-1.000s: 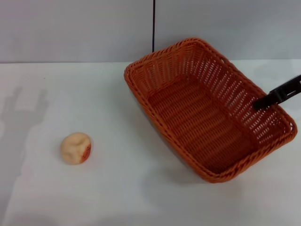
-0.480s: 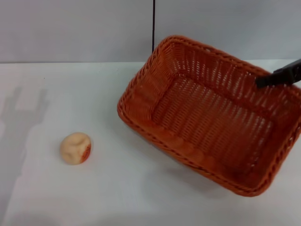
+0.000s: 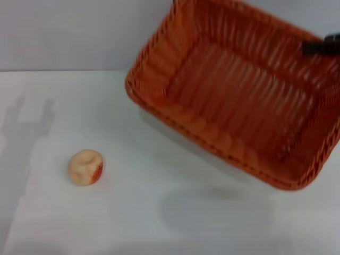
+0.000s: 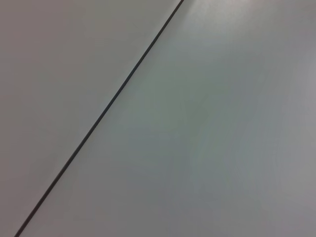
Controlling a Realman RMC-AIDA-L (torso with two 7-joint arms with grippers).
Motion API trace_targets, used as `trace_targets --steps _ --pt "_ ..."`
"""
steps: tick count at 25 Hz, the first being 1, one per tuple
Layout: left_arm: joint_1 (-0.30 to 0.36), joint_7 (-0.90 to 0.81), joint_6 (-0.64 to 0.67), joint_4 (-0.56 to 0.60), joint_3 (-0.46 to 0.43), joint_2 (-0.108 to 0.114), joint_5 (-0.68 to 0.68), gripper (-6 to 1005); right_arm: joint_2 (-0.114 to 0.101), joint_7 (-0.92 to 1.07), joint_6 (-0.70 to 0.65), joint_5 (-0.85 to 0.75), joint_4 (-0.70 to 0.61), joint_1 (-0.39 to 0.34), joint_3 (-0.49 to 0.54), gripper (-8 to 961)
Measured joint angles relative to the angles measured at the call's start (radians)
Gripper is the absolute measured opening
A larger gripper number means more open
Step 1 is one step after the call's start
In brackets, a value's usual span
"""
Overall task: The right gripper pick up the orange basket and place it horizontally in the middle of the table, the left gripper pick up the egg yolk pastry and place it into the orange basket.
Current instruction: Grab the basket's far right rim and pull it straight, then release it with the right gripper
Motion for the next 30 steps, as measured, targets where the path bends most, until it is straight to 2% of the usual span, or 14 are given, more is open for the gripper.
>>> trace_targets --steps 2,6,7,9,11,17,19,20,21,24,25,26,29,30 --pt "-0.001 0.0 0.0 -0.001 -0.002 0.0 -0.001 737 -0.005 -0.016 -0.003 0.038 0.0 -0.008 0.003 176" --pt "-0.002 0.0 -0.001 -0.001 -0.002 0.0 -0.003 736 -0.037 -0.045 -0.048 0.138 -0.011 -0.021 0.001 178" --pt "-0.002 0.0 -0.001 -0.001 -0.002 0.0 -0.003 735 -0.037 -0.045 -0.048 0.138 -0.011 -0.021 0.001 178" --pt "-0.002 0.0 -0.001 -0.001 -0.002 0.0 -0.003 734 -0.052 -0.053 -0.089 0.138 -0.023 -0.009 -0.009 179" --pt "-0.002 0.0 -0.001 -0.001 -0.002 0.0 -0.003 733 -0.076 -0.081 -0.162 0.132 -0.043 0.013 -0.047 180" --pt "-0.011 0.0 -0.007 0.004 -0.002 0.0 -0.001 730 -0.087 -0.163 -0.275 0.066 -0.056 0.068 -0.088 183" --pt "-0.013 0.0 -0.011 0.004 -0.001 0.0 0.002 729 -0.08 -0.185 -0.29 0.038 -0.057 0.084 -0.121 184" --pt "-0.013 0.0 -0.012 0.004 -0.001 0.0 0.002 729 -0.069 -0.201 -0.286 0.024 -0.055 0.091 -0.16 184" --pt "-0.013 0.0 -0.012 0.004 -0.001 0.0 0.002 728 -0.069 -0.201 -0.286 0.024 -0.055 0.091 -0.16 185" --pt "-0.013 0.0 -0.013 0.004 0.002 -0.001 0.003 727 -0.044 -0.228 -0.269 -0.003 -0.039 0.102 -0.206 186" --pt "-0.013 0.0 -0.013 0.004 0.002 -0.001 0.003 726 -0.019 -0.248 -0.247 -0.043 -0.029 0.112 -0.219 187" --pt "-0.013 0.0 -0.013 0.004 0.002 -0.001 0.003 726 -0.019 -0.248 -0.247 -0.043 -0.029 0.112 -0.219 187" --pt "-0.013 0.0 -0.014 0.004 0.003 -0.002 0.003 725 0.021 -0.27 -0.203 -0.105 -0.024 0.128 -0.225 189" --pt "-0.013 0.0 -0.014 0.004 0.003 -0.002 0.003 724 0.041 -0.285 -0.18 -0.136 -0.019 0.136 -0.226 189"
